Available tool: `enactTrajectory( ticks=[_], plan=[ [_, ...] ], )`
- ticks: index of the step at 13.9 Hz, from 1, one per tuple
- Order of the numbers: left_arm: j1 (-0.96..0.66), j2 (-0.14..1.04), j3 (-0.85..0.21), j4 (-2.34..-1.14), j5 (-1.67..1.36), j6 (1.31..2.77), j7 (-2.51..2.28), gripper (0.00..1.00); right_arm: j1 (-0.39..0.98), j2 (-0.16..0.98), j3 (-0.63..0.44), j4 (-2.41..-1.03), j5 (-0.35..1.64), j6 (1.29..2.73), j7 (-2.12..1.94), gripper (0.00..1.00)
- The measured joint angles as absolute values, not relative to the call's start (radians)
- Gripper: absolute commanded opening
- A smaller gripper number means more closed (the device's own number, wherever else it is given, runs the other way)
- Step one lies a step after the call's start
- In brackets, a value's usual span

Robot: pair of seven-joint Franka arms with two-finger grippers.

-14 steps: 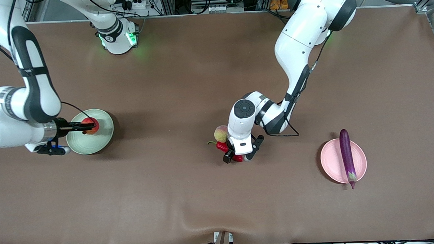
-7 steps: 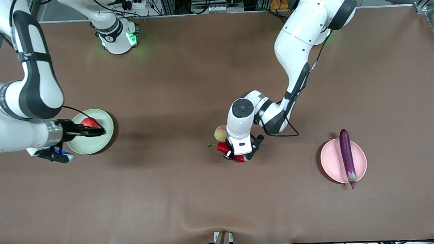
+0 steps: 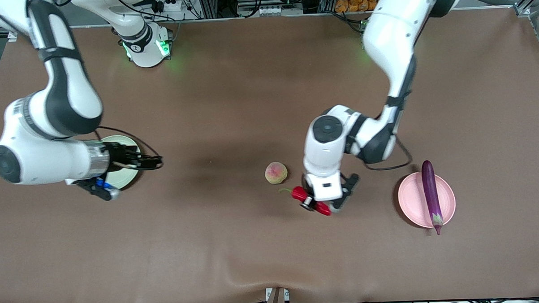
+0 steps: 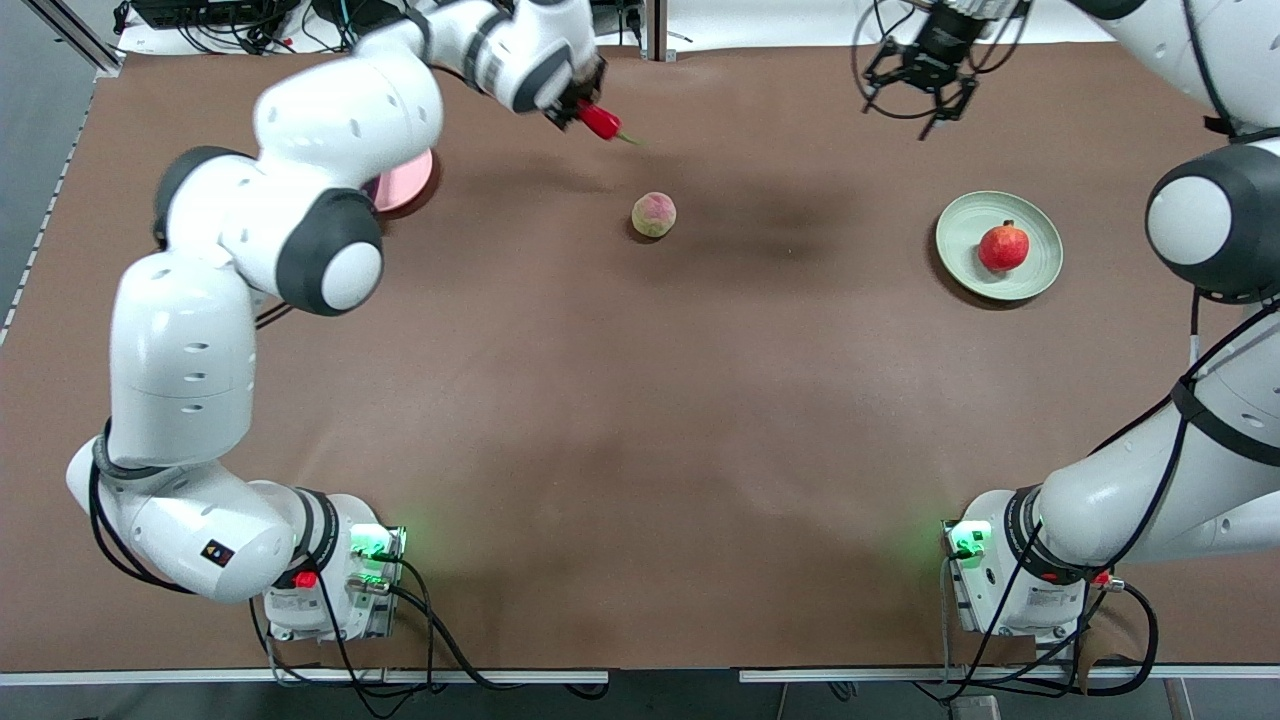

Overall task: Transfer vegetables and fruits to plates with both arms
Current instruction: 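Carry the pepper to the pink plate while the right gripper reaches the peach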

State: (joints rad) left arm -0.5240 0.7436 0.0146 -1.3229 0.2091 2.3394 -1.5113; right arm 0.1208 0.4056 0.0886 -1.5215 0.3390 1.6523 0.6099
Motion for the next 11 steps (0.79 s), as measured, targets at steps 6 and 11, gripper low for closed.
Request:
enactTrajectory(
  ticks=[6,11],
  plan=[
    [-0.318,0.689,0.009,-1.329,0.205,2.170,-1.064,0.00,0.423,0.487,0.097,-1.520,0.341,1.917,1.135,1.00],
    [-0.193,0.690,0.008,-1.346,0.193,2.020,-0.567,0.00,0.536,0.626,0.094,-1.521,0.334,2.216,1.300,1.00]
  ],
)
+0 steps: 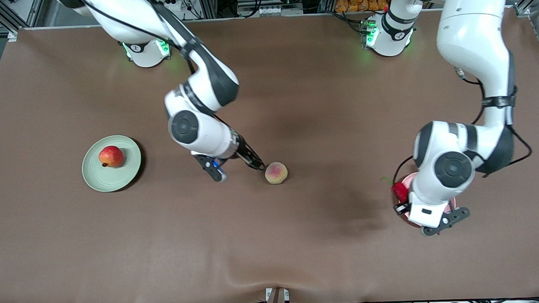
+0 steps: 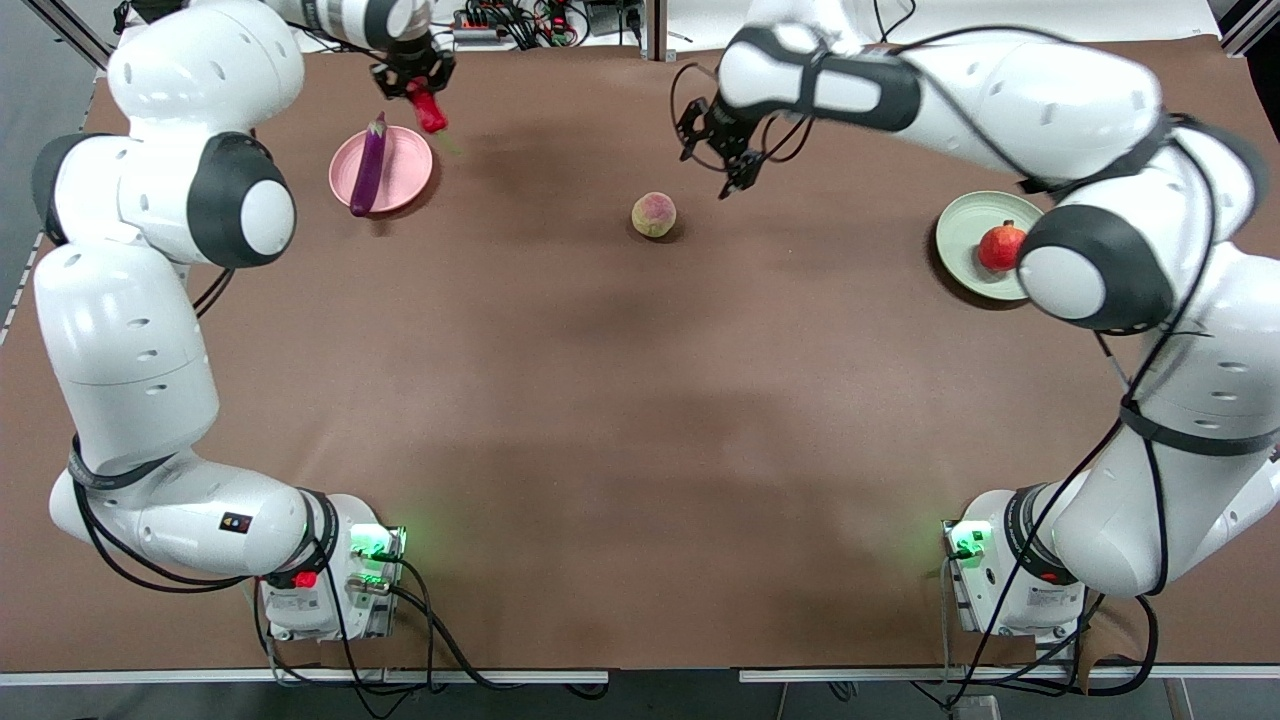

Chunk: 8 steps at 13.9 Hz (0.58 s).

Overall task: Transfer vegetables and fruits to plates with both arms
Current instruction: 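Carry the pepper to the pink plate while the right gripper reaches the peach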

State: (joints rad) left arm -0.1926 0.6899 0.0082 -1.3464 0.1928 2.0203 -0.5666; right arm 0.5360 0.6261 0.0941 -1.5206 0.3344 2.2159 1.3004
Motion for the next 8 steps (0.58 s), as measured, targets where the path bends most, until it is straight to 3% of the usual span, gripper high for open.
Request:
enactTrajectory(
  ticks=[3,8],
  plan=[
    [-0.141,0.698,0.010,-1.364,0.193,1.987,-0.292,0.00,0.567,0.732,0.093,-1.509,0.332,2.363,1.346,1.00],
    [-0.117,0.770,0.012,-1.375,0.269,1.986,-0.119,0.00,0.580,0.809,0.093,-1.419,0.331,2.381,1.429,1.00]
  ],
)
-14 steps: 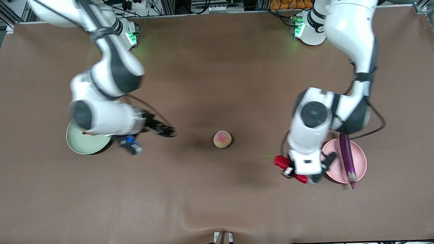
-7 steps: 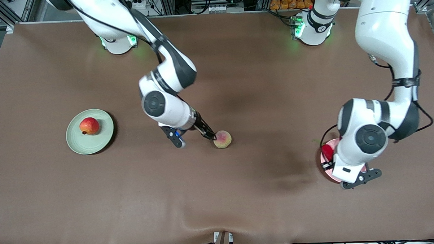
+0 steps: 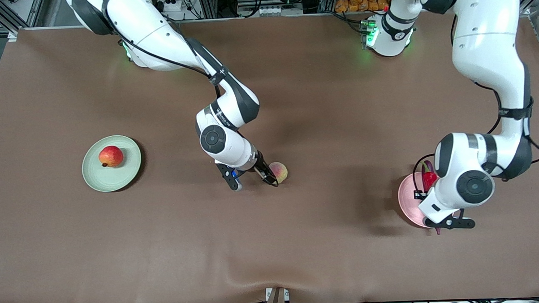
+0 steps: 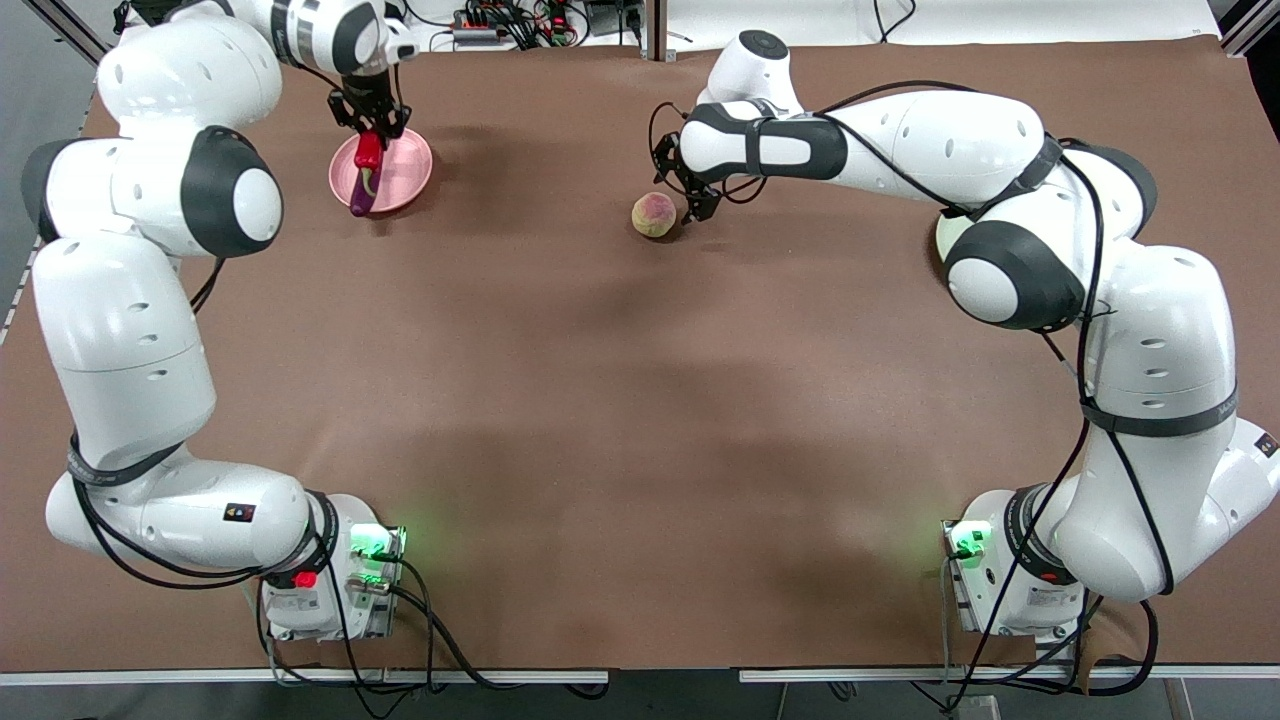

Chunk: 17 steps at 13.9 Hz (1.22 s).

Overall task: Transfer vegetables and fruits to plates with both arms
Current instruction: 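Carry the pepper to the pink plate while the right gripper reaches the peach, then grasp the peach with the right gripper while the left gripper releases the pepper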

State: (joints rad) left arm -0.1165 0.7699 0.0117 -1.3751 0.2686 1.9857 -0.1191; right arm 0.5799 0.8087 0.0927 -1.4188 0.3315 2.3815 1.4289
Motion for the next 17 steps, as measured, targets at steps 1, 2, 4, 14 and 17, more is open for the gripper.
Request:
enactTrajectory(
  ticks=[1,2,4,14,17],
  plan=[
    [-0.120,0.786,0.009,-1.375,0.277,1.987,-0.119,0.00,0.582,0.820,0.093,-1.401,0.331,2.381,1.432,1.00],
    [-0.125,0.800,0.007,-1.375,0.280,1.989,-0.119,0.00,0.586,0.833,0.093,-1.386,0.331,2.381,1.433,1.00],
    [-0.134,0.816,0.007,-1.374,0.280,2.001,-0.120,0.00,0.598,0.861,0.091,-1.359,0.329,2.382,1.437,1.00],
    [-0.143,0.839,0.006,-1.359,0.281,2.126,-0.183,1.00,0.608,0.927,0.074,-1.272,0.247,2.279,1.443,0.00],
    [-0.143,0.805,0.005,-1.334,0.280,2.132,-0.188,1.00,0.524,0.879,0.074,-1.199,0.247,1.967,1.415,0.00]
  ],
)
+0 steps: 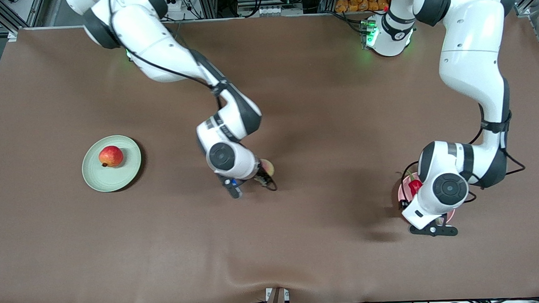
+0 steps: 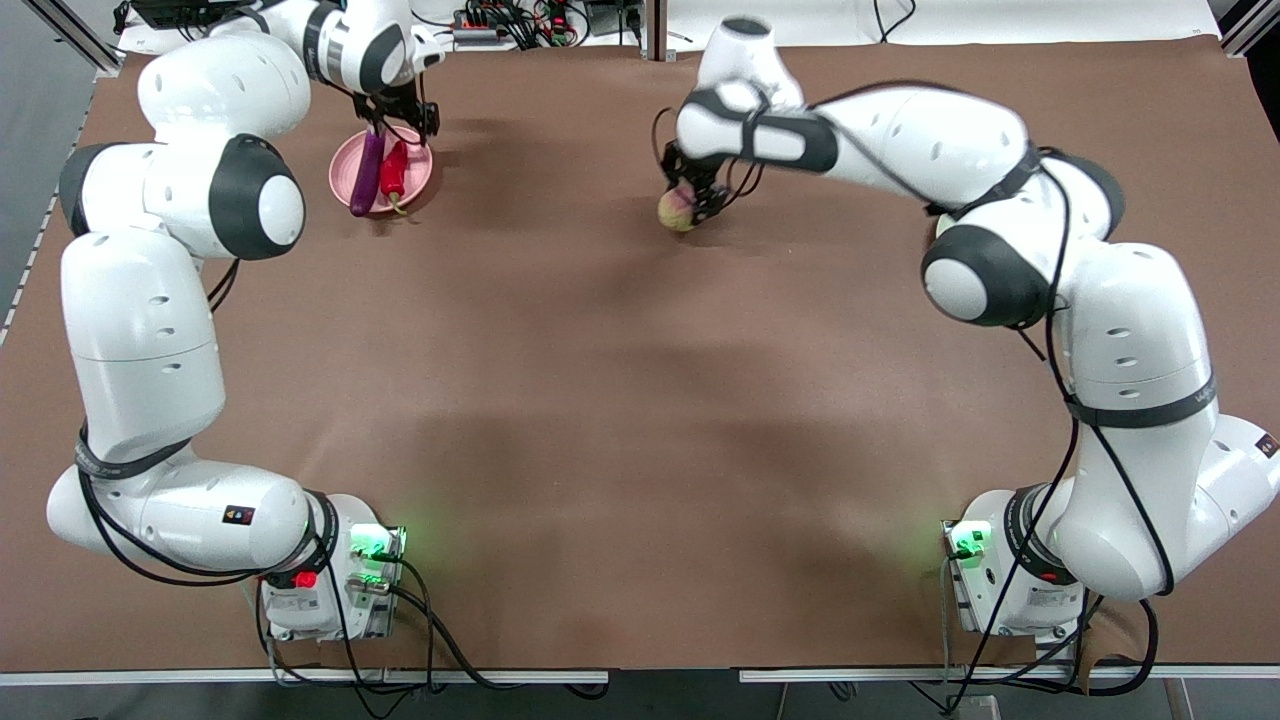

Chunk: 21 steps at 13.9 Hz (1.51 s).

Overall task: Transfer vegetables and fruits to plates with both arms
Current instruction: 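Grasp the peach with the right gripper while the left gripper releases the pepper, then lower the peach onto the green plate and open the right gripper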

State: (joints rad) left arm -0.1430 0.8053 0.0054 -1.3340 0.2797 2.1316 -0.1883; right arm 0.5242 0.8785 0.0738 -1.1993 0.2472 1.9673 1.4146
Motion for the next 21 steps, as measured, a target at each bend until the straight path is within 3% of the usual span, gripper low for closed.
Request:
enactTrajectory(
  ticks=[4,7,13,18,21],
  plan=[
    [-0.139,0.673,0.005,-1.324,0.224,2.106,-0.202,1.00,0.366,0.737,0.069,-1.173,0.247,1.621,1.084,0.00],
    [-0.133,0.555,0.006,-1.322,0.192,2.004,-0.203,1.00,0.219,0.625,0.062,-1.242,0.233,1.516,0.771,0.00],
    [-0.082,0.295,0.006,-1.366,0.130,1.712,-0.167,1.00,-0.048,0.575,0.048,-1.517,0.079,1.706,0.209,0.00],
    [-0.069,0.044,-0.005,-1.582,0.123,1.630,-0.022,1.00,-0.083,0.576,-0.018,-1.567,0.074,1.814,0.024,0.00],
    [-0.065,-0.040,-0.025,-1.618,0.122,1.526,0.094,1.00,-0.083,0.583,-0.018,-1.646,0.074,1.890,-0.020,0.00]
  ],
)
